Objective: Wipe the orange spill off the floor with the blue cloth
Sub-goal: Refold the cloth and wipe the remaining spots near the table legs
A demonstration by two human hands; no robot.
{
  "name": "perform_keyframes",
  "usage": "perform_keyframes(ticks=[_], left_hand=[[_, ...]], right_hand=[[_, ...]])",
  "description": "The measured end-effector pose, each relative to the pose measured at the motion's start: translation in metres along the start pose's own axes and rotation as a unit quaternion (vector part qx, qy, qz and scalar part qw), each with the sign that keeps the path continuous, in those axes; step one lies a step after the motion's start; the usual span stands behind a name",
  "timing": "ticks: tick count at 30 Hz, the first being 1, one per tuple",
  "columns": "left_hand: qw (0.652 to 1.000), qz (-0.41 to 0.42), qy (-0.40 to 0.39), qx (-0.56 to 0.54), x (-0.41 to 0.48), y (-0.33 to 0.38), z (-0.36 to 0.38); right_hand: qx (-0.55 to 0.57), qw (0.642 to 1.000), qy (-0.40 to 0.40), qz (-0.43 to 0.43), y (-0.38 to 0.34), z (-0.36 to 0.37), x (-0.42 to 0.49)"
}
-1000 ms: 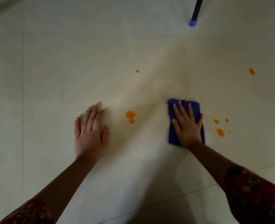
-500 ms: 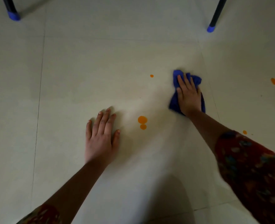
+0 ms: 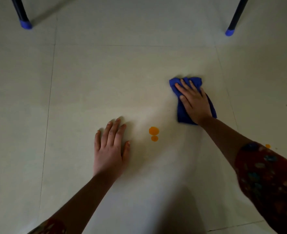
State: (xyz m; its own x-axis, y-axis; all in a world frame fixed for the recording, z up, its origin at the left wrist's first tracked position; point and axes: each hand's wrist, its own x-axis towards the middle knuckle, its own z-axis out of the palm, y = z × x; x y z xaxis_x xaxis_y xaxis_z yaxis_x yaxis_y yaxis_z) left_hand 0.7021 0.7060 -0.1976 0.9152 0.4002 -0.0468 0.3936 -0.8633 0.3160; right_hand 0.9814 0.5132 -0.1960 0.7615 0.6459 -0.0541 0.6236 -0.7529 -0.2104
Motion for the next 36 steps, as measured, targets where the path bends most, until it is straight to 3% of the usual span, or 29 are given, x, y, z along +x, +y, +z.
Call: perform_keyframes(ticks=[2,5,7,9,11,13,15,17,19,21,23,25,27,30,32,34,36], left_hand=[[1.000,0.005,-0.002,-0.001,0.000,0.000,-0.002],[0.999,0.000,0.013,-0.033,0.001,-0.003,-0.002],[0.997,-0.009,0.030,-0.074,-0.001,-0.005,-0.001],[0.994,-0.014,0.044,-0.096,-0.001,-0.005,-0.001],[0.994,-0.011,0.048,-0.097,-0.001,-0.004,-0.001],[0.994,-0.007,0.045,-0.097,-0.002,-0.003,-0.002],[0.993,-0.005,0.044,-0.105,0.000,-0.003,-0.003],[0.991,-0.005,0.054,-0.122,0.000,-0.005,-0.003],[0.986,-0.009,0.069,-0.153,-0.001,-0.008,-0.004],[0.979,-0.014,0.077,-0.189,-0.002,-0.008,-0.004],[0.978,-0.015,0.079,-0.193,-0.004,-0.009,-0.004],[0.982,-0.009,0.080,-0.173,-0.003,-0.007,-0.002],[0.984,-0.005,0.079,-0.159,-0.002,-0.007,0.000],[0.985,-0.009,0.082,-0.153,-0.001,-0.007,0.001],[0.984,-0.009,0.084,-0.158,-0.002,-0.009,0.001],[0.983,-0.006,0.085,-0.162,-0.002,-0.009,0.001],[0.984,-0.004,0.081,-0.158,-0.003,-0.010,0.001]], right_hand=[[-0.006,1.000,0.008,-0.014,-0.037,0.004,0.023],[-0.021,0.984,0.018,-0.176,-0.100,0.024,0.012],[-0.064,0.953,-0.030,-0.293,-0.117,0.030,-0.031],[-0.064,0.938,-0.074,-0.334,-0.093,0.022,-0.061],[-0.089,0.949,-0.062,-0.296,-0.051,0.013,-0.065],[-0.113,0.976,-0.033,-0.184,-0.021,0.008,-0.047],[-0.103,0.992,-0.007,-0.070,-0.034,0.006,-0.022],[-0.096,0.994,0.016,-0.059,-0.077,0.013,-0.017],[-0.117,0.967,0.001,-0.227,-0.108,0.029,-0.052],[-0.117,0.910,-0.067,-0.393,-0.098,0.030,-0.109],[-0.113,0.888,-0.115,-0.430,-0.058,0.016,-0.136],[-0.137,0.921,-0.106,-0.348,-0.016,0.006,-0.131],[-0.124,0.968,-0.070,-0.205,-0.001,0.002,-0.103],[-0.088,0.993,-0.015,-0.080,-0.055,0.009,-0.064],[-0.079,0.984,-0.011,-0.160,-0.100,0.024,-0.069],[-0.105,0.931,-0.075,-0.341,-0.119,0.033,-0.108],[-0.092,0.881,-0.125,-0.446,-0.096,0.025,-0.138]])
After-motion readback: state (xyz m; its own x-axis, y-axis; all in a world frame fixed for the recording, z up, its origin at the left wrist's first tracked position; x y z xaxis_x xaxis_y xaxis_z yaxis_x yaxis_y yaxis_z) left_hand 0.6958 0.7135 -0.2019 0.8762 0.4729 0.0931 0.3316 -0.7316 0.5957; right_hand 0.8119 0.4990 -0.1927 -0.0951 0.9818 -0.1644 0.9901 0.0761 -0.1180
